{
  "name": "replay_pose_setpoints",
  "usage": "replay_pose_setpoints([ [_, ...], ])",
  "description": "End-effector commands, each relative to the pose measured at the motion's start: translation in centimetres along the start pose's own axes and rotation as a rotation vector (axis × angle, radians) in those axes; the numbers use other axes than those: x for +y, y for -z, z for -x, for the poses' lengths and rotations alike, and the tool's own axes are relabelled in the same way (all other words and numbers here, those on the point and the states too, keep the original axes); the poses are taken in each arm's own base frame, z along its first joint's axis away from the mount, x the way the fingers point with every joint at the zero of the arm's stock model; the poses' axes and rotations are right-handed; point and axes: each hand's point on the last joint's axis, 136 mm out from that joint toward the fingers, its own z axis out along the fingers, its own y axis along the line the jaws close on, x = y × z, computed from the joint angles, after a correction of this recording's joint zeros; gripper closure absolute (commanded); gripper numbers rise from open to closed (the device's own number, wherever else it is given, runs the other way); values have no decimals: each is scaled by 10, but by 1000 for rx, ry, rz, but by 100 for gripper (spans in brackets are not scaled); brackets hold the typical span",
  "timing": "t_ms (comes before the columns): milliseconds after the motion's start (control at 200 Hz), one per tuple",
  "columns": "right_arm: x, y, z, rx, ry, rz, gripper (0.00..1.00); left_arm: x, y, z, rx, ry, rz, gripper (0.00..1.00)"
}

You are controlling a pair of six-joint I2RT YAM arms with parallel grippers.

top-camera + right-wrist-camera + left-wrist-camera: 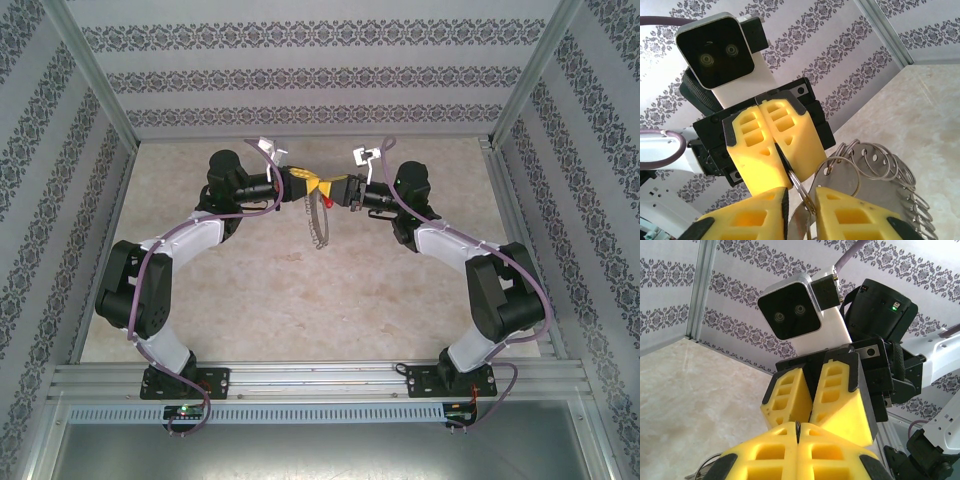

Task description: Put the keys on the keyring

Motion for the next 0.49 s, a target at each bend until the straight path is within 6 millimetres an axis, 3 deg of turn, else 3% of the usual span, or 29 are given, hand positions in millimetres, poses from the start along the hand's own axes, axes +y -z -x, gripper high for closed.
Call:
replay_pose_setpoints([
  [0, 15, -5, 10, -6, 55, 51, 81, -13, -2, 9, -25, -54, -38, 100],
  [230, 14, 1, 19, -31, 60, 35, 86, -14, -2, 7, -23, -53, -43, 100],
  [320, 14, 3, 24, -42, 66, 31, 81, -14, -2, 9, -26, -53, -47, 100],
  [490, 17, 2, 27, -45, 72, 37, 82, -15, -2, 8, -24, -48, -48, 100],
])
